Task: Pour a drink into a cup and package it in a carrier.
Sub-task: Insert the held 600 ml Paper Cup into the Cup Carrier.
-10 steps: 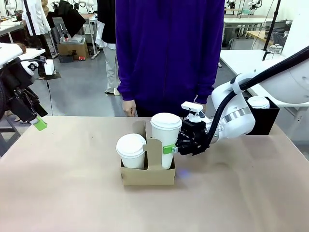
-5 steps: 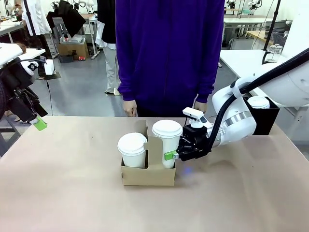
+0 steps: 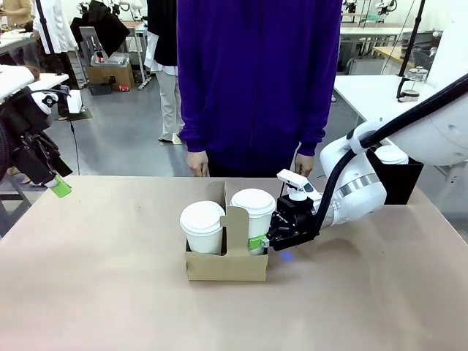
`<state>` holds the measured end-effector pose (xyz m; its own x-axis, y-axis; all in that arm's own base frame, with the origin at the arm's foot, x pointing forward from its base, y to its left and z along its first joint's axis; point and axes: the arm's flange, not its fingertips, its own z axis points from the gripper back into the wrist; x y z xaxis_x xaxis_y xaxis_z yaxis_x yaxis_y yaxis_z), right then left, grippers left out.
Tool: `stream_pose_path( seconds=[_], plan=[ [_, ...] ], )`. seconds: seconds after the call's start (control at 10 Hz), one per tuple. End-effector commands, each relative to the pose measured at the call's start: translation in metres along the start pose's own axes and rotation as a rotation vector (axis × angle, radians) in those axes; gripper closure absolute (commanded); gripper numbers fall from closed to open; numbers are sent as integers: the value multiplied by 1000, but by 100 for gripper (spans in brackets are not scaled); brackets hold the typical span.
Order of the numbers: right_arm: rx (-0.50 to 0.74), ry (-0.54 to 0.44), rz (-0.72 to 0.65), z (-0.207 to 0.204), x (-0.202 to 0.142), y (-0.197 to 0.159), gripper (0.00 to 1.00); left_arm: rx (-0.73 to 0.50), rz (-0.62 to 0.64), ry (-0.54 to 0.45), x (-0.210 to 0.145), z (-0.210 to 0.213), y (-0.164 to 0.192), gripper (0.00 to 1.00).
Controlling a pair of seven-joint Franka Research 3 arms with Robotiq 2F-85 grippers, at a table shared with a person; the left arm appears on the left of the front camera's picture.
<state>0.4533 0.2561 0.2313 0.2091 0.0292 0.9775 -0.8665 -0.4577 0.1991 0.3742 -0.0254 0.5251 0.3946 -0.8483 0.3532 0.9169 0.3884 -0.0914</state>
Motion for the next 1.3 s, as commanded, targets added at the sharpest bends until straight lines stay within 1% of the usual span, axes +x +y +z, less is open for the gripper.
stream_pose_path(
  seconds=[0.0,0.2,0.3,0.8,1.2],
  plan=[
    [12,32,29,0,-4,5,20,-3,15,-10,2,2,-1,0],
    [-11,55,40,3,-6,4,20,-3,15,-10,2,2,-1,0],
    [-21,82,42,2,-5,7,0,-3,15,-10,2,2,-1,0],
    [-95,125,52,22,10,29,0,-3,15,-10,2,2,-1,0],
    [-223,168,66,47,25,55,0,-3,15,-10,2,2,-1,0]
  ],
)
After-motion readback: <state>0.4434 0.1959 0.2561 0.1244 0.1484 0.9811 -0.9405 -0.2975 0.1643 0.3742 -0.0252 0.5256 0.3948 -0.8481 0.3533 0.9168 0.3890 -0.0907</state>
